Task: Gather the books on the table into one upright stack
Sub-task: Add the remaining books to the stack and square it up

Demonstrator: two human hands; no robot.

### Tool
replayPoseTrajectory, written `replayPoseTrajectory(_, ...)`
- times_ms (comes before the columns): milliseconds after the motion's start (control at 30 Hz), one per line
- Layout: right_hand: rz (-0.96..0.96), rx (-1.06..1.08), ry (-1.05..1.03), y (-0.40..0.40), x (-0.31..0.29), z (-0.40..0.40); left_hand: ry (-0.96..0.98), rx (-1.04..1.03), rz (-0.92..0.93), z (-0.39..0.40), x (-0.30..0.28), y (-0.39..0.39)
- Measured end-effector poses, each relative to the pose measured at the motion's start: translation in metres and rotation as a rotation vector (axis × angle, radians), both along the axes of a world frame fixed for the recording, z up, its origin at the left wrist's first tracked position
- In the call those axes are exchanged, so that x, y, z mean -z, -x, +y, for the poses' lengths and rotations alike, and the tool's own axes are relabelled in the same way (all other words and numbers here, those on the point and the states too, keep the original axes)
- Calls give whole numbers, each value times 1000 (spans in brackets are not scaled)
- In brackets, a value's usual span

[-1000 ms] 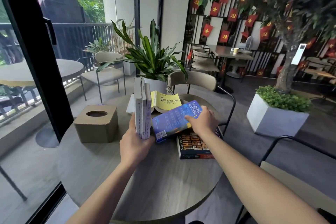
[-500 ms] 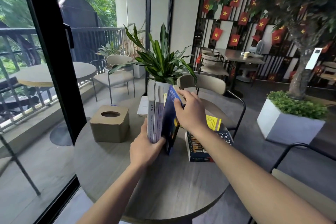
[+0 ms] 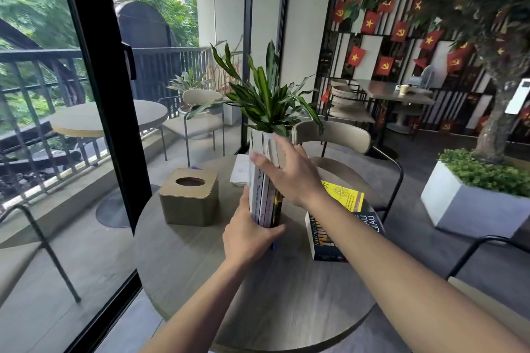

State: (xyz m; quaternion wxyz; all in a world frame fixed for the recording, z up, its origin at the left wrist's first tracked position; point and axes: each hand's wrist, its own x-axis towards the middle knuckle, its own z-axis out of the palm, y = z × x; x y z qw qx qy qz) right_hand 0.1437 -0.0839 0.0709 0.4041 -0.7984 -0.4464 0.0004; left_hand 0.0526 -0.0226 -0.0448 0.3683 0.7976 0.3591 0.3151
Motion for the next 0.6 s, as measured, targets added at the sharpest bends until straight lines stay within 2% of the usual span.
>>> replayPoseTrajectory(233, -85, -10, 53, 4, 3, 11, 16, -64, 18, 4, 9, -6)
replayPoseTrajectory(600, -175, 9, 9, 11, 3, 19, 57, -159, 60, -1, 9, -11)
